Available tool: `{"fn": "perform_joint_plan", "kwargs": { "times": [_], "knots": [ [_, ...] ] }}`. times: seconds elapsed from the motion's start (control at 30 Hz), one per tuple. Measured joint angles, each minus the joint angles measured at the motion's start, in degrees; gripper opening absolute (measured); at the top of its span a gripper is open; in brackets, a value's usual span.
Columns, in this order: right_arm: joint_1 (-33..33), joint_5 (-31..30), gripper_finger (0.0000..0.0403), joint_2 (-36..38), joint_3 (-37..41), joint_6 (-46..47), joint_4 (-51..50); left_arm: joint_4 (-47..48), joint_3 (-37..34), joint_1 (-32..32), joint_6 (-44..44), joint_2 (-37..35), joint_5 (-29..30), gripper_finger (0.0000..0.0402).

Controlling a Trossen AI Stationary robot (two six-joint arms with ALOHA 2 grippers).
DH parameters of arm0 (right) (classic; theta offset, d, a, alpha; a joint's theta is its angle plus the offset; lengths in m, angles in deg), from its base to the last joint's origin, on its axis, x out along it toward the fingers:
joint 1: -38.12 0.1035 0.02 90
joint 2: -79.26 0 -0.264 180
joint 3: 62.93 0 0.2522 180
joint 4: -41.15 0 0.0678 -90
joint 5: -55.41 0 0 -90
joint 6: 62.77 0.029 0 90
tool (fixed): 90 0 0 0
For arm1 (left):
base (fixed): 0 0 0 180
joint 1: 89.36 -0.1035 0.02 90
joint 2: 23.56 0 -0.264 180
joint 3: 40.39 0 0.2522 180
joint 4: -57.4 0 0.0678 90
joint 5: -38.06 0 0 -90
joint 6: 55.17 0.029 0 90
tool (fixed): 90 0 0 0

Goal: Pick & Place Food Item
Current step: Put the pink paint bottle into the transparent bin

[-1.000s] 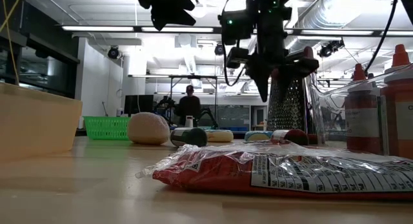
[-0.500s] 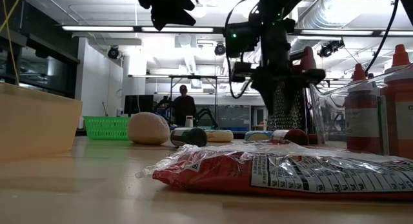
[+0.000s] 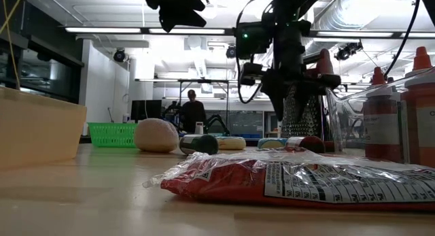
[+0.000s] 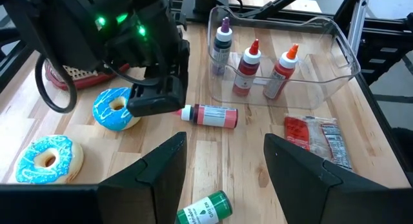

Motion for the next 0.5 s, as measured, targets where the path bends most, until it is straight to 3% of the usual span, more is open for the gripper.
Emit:
{"fn": "perform_joint_plan", "kwargs": {
  "times": [0.23,0.5],
  "knots": [
    [-1.18,4.97,0.0133,-3.84,0.01,-0.71,0.71,0.00,0.00,-0.01,0.00,0.00,0.00,0.0199],
    [-1.29,2.83,0.0133,-5.05,0.01,-1.88,3.64,0.00,-0.02,-0.01,0.00,0.00,0.00,0.0199]
  ]
}}
